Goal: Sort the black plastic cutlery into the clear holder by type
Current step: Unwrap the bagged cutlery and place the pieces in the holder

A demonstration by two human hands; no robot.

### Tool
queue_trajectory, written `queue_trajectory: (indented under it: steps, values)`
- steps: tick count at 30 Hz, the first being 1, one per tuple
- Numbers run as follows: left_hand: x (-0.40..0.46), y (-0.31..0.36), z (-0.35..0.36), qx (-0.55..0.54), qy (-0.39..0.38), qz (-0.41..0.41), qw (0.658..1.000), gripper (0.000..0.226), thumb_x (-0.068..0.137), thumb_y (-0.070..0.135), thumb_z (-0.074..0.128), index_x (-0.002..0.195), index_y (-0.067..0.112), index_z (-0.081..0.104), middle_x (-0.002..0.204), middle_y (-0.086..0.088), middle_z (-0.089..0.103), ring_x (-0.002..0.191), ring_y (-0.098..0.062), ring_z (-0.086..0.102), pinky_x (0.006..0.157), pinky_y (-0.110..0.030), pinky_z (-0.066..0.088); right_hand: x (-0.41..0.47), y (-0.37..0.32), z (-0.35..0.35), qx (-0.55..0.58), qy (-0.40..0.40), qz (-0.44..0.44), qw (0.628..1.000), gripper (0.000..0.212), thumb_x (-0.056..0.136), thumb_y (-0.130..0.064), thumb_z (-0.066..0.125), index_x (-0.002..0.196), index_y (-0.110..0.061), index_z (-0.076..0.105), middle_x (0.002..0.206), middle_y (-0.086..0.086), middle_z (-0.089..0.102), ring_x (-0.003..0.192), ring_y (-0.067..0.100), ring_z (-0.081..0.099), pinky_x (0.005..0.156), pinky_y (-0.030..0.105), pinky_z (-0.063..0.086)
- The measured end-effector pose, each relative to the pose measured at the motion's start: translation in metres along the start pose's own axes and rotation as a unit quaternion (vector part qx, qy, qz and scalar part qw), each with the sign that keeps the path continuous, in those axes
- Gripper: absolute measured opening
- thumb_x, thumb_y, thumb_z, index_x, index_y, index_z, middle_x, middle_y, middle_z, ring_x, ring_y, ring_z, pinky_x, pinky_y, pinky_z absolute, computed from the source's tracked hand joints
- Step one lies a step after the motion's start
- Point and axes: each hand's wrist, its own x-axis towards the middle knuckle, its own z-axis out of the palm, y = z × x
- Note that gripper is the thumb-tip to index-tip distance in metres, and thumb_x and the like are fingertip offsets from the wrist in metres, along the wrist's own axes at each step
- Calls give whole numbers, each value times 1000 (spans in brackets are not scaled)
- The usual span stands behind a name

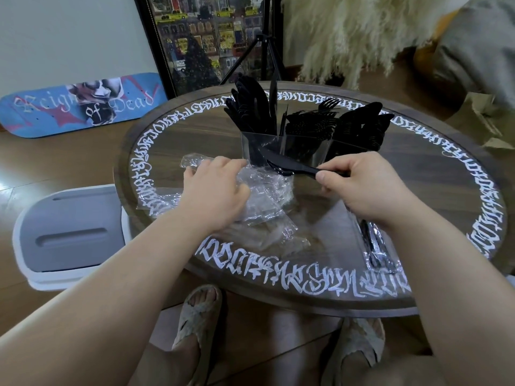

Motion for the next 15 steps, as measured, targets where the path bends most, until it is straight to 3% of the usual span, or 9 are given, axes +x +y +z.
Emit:
queue_trajectory:
  steps: [3, 6, 9, 12, 15]
  values:
    - [1, 2, 2, -18, 19, 13, 1000, 48, 96, 43, 44, 141, 27, 42, 143, 2, 42, 135, -23, 32, 113, -51, 22, 0, -1, 1, 14, 10, 9, 1000, 12, 91, -21, 61, 82, -24, 69, 68, -3, 67, 37, 0, 46, 43, 10, 34]
    - [0, 9, -1, -86, 81, 45, 992, 46, 95, 43, 47, 135, 20, 50, 136, 0, 49, 129, -20, 39, 108, -36, 31, 0, -3, 2, 27, 13, 3, 1000, 17, 90, -21, 62, 76, -30, 66, 68, -7, 68, 49, -1, 51, 48, 9, 38]
    - [-3, 23, -7, -183, 89, 36, 978, 35, 95, 40, 49, 120, 19, 59, 118, 2, 60, 109, -14, 54, 91, -26, 40, -1, -4, 5, 47, 8, -5, 999, 19, 89, -20, 64, 74, -32, 65, 67, -8, 68, 65, 7, 58, 58, 9, 41]
    - [-4, 34, -9, -313, 66, 0, 947, 19, 94, 39, 53, 94, 21, 58, 86, 5, 65, 82, -12, 64, 70, -23, 45, -1, -3, 8, 79, -12, -5, 997, 15, 90, -19, 64, 78, -27, 66, 68, -5, 69, 66, 8, 58, 66, 19, 46]
    - [-4, 41, -8, -391, 65, -14, 918, 15, 94, 33, 55, 98, 19, 56, 84, 3, 67, 69, -6, 67, 68, -25, 48, -2, -1, 11, 101, -42, 1, 994, 16, 90, -17, 63, 77, -25, 65, 66, -3, 68, 59, 12, 56, 65, 31, 46]
